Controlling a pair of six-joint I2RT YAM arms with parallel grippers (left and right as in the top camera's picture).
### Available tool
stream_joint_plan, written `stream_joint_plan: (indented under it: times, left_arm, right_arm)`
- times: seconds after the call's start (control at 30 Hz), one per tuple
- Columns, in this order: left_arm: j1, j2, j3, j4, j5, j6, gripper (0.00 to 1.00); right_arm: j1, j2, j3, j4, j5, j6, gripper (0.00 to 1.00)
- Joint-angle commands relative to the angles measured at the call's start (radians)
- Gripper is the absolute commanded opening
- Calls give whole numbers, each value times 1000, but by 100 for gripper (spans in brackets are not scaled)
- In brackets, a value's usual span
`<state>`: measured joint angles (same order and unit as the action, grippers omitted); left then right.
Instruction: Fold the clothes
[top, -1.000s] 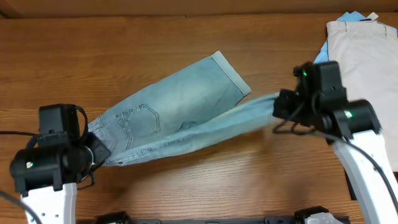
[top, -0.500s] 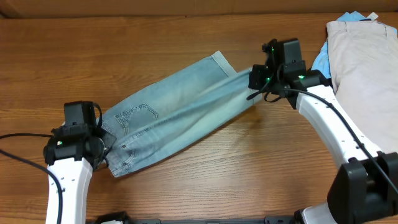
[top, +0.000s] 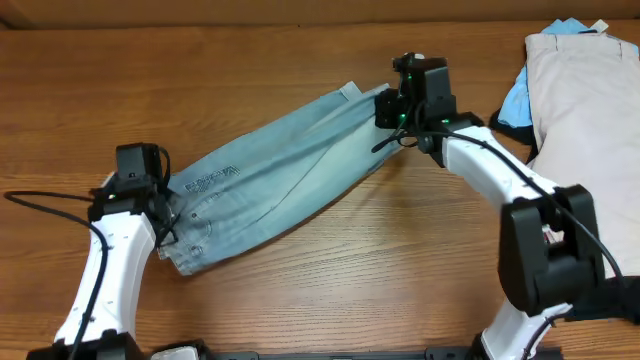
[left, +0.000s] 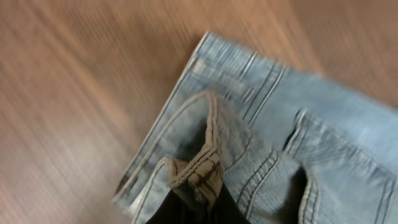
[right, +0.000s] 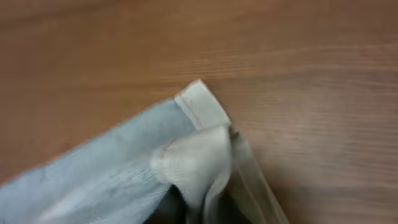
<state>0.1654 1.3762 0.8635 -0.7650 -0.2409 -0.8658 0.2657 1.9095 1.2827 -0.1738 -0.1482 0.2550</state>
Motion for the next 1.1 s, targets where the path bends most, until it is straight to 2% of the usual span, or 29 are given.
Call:
stream_joint_plan:
  times: [0.0, 0.03, 0.1, 0.13, 0.2, 0.3, 0.43, 0.57, 0.63, 0.73, 0.8, 0.83, 1.07]
  left_arm:
    - [5, 23, -11, 115, -107, -12, 38]
    - [5, 23, -11, 142, -107, -10, 58]
    - [5, 22, -8, 222, -107, 37, 97]
    - [5, 22, -2, 265, -106, 103, 100]
    - [5, 21, 27, 312, -98, 210, 100]
    - [5, 21, 111, 280, -81, 289, 100]
    - [15, 21, 251, 137, -37, 294, 100]
    - [48, 21, 379, -23, 135, 331, 100]
    - [53, 21, 408, -56, 196, 359, 100]
    - [48, 23, 410, -64, 208, 377, 100]
    - [48, 31, 409, -72, 208, 377, 100]
    - [48, 34, 409, -77, 210, 376, 100]
    - [21, 72, 408, -143, 214, 423, 100]
  right_arm:
    - [6, 65, 19, 115, 55, 27, 74]
    - [6, 72, 19, 131, 58, 43, 100]
    - [5, 80, 19, 145, 59, 64, 100]
    - [5, 80, 19, 142, 59, 63, 100]
    - [3, 72, 21, 115, 58, 63, 100]
    - [-9, 38, 22, 51, 57, 63, 100]
    - [-30, -23, 22, -69, 57, 63, 100]
    - [-43, -37, 21, -212, 52, 58, 100]
    - [-43, -29, 11, -250, 47, 49, 100]
    - [-38, -9, -2, -254, 47, 29, 95]
    - [-35, 17, -3, -245, 42, 29, 80]
    - [-35, 27, -3, -239, 42, 29, 77]
    - [-28, 87, -3, -186, 41, 30, 72]
